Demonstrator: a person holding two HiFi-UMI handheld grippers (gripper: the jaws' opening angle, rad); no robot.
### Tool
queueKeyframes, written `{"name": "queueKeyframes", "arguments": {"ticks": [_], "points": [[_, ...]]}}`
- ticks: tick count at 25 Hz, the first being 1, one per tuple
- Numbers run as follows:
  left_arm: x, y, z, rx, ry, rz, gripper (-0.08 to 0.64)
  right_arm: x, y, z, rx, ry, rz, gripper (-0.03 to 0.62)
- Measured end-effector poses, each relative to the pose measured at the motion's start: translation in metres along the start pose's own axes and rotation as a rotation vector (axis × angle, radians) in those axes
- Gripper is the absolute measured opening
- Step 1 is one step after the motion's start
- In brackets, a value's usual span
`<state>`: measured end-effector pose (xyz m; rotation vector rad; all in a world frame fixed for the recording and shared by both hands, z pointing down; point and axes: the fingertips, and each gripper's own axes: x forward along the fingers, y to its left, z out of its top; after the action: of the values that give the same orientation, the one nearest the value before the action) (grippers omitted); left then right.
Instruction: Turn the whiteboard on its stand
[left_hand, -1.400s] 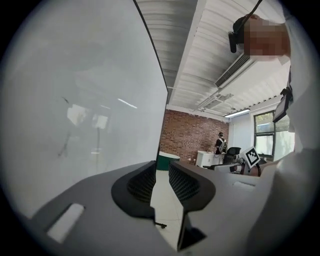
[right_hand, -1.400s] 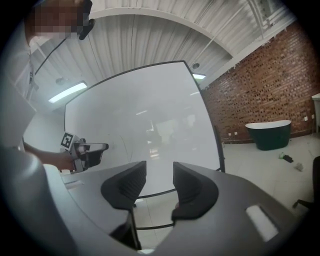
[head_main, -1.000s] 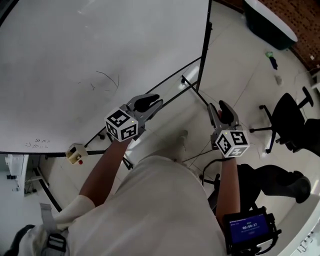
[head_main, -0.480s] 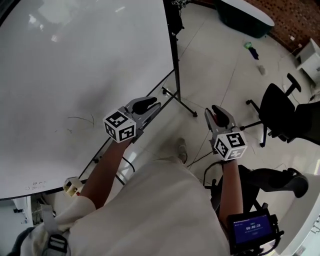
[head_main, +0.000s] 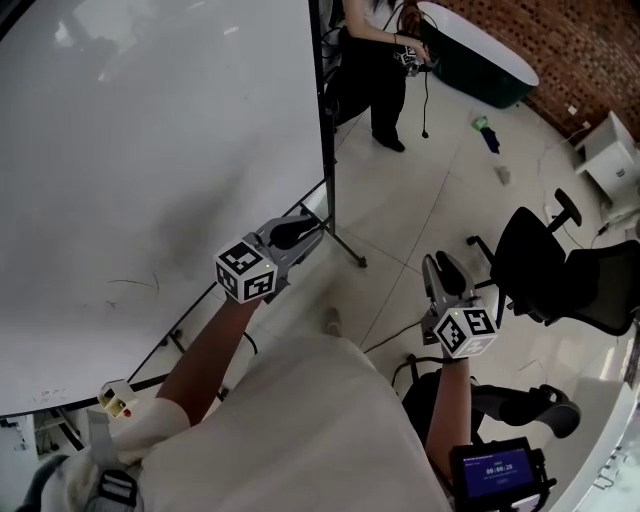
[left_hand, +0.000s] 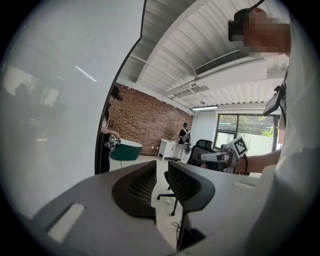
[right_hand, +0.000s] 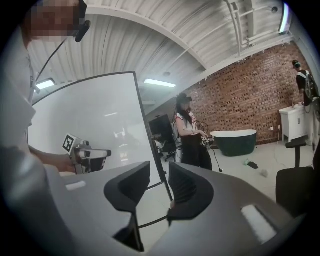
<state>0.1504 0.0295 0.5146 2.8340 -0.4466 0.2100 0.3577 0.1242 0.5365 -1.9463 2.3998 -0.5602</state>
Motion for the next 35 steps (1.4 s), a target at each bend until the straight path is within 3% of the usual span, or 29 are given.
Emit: {"name": "queueKeyframes", "arguments": {"ticks": [8,13,18,24,28,35], "points": [[0.020,0.019,-0.004,-0.034,-0.006,0.013,0.084,0.002,-0.029,-0.008,0.029,0.049,-0.044,0.101],[0.036,0.053,-0.004,-0.059,-0.040,0.083,0.086,0.012,-0.046,-0.011,0.033,0.058,-0.045,0.095],[0.052,0.053,0.013,-0.055,-0.073,0.119,0.087,0.021,-0.072,-0.004,0.058,0.061,-0.048,0.089],[0.059,0.041,0.006,-0.042,-0.039,0.142,0.086,0.038,-0.084,-0.004,0.071,0.057,0.015,0.077],[0.065,0.049,0.008,-0.058,-0.056,0.223,0.086,0.064,-0.099,0.010,0.049,0.053,0.105,0.072],[0.096,0.058,0.007,-0.124,-0.047,0.388,0.081,0.111,-0.164,0.027,0.012,0.139,0.195,0.071]]}}
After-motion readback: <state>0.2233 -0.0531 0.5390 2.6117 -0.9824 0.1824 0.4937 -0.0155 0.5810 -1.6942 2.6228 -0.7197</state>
